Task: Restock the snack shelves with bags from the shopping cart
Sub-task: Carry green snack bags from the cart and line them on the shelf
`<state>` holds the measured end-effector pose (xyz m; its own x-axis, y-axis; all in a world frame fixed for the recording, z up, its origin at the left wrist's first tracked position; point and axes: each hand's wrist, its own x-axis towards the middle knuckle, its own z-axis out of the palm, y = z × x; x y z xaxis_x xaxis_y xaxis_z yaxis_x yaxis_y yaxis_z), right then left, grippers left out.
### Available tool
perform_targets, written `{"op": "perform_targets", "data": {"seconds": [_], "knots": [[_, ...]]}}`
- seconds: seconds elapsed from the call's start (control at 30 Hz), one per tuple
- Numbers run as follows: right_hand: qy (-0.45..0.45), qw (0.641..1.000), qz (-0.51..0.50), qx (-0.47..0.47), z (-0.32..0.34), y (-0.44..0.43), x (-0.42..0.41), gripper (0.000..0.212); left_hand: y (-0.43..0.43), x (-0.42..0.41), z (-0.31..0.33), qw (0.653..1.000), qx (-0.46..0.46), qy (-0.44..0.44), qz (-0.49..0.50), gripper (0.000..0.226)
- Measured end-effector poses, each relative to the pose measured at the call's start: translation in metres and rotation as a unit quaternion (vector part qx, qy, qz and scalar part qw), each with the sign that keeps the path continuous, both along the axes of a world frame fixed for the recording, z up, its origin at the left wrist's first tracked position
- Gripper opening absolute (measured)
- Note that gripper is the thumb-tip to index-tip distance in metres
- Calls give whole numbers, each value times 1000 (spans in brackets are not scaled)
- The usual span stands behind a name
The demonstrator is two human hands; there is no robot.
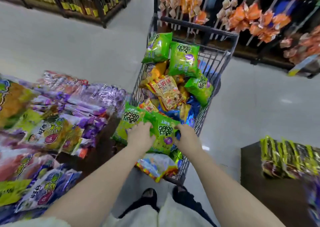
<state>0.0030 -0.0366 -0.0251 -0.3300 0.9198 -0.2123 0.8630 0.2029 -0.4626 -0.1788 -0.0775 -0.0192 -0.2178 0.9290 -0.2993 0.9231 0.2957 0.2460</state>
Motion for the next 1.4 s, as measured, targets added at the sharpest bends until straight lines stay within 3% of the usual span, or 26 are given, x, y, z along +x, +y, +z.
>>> {"op": "perform_targets", "data": {"seconds": [0.27, 0.4, 0.5, 0.83, 1.0, 1.13, 1.27, 1.4], "knots": [[83, 969, -79, -218, -56, 46, 1, 55, 15, 23, -62, 965, -87, -144, 202, 71], [100, 924, -131, -344, -82, 65, -1, 85, 21, 33, -87, 943, -97, -194, 251, 89], [132, 906, -182, -357, -99, 74, -5, 97, 27, 40, -100, 931, -99, -210, 283, 97], [248, 874, -203, -366, -102, 86, 19, 85, 25, 69, -93, 885, -14, -275, 377, 85], [338, 892, -149, -260, -70, 105, 43, 65, 34, 104, -58, 810, 100, -376, 439, 77], [390, 895, -29, -213, -30, 135, 41, 56, 44, 117, -32, 732, 201, -424, 494, 67], [342, 875, 126, -318, 8, 156, 12, 64, 30, 100, -10, 648, 282, -463, 536, 64], [287, 827, 235, -423, 30, 135, -23, 67, -19, 76, 12, 595, 334, -440, 583, 73]]}}
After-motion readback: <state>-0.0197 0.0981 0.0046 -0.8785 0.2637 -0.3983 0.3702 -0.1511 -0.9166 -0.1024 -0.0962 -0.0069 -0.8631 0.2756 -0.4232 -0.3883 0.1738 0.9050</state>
